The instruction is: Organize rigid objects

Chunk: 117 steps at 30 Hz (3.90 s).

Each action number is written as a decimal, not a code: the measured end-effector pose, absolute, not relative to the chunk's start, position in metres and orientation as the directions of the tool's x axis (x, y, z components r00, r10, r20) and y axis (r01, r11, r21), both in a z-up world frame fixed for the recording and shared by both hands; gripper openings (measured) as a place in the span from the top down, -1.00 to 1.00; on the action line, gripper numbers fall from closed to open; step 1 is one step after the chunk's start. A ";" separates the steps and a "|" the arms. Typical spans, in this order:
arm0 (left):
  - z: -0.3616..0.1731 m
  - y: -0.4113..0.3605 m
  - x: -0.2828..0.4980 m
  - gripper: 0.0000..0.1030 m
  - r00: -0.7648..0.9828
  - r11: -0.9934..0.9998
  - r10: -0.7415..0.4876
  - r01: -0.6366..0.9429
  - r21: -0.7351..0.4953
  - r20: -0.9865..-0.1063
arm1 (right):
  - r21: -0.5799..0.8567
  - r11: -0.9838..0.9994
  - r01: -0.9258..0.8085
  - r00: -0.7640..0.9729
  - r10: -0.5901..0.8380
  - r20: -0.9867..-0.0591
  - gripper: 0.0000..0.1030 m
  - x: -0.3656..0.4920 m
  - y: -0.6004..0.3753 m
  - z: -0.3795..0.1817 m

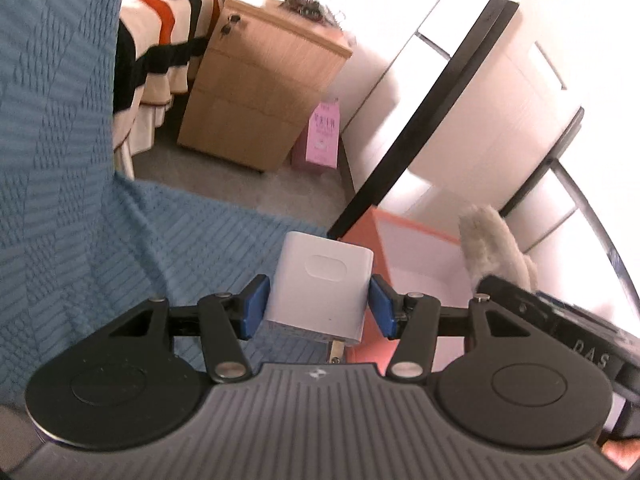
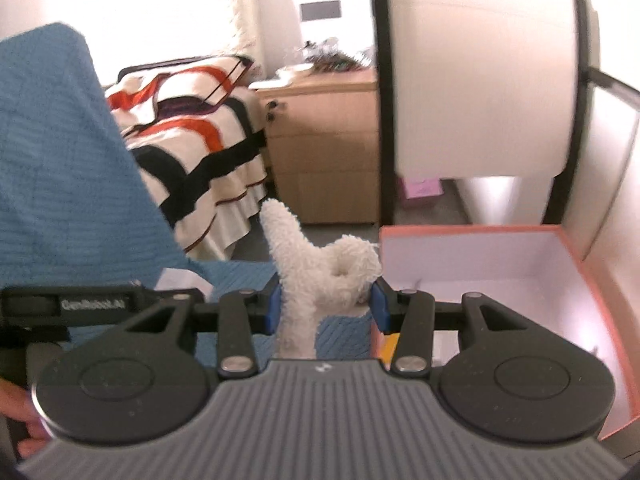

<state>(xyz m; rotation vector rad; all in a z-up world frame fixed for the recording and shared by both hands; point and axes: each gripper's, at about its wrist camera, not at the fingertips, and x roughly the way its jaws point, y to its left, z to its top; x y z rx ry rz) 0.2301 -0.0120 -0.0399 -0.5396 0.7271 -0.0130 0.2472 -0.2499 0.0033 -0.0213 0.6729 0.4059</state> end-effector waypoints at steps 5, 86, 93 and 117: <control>-0.015 -0.029 0.243 -0.17 0.772 0.875 -0.208 -0.127 -0.467 -0.600 | 0.107 0.931 -0.350 0.731 0.343 -0.590 0.10 0.247 -0.269 0.015; 0.050 -0.147 0.218 -0.44 0.746 0.898 -0.383 0.162 -0.409 -0.545 | 0.179 0.981 -0.073 0.711 0.177 -0.681 -0.03 0.177 -0.398 0.020; 0.046 -0.147 0.199 -0.55 0.753 0.906 -0.366 0.155 -0.393 -0.547 | 0.179 0.980 -0.085 0.700 0.186 -0.690 -0.03 0.160 -0.393 0.015; -0.006 -0.144 0.194 -0.93 0.726 0.935 -0.302 0.098 -0.341 -0.618 | 0.144 0.987 -0.066 0.684 0.150 -0.714 -0.79 0.156 -0.385 -0.017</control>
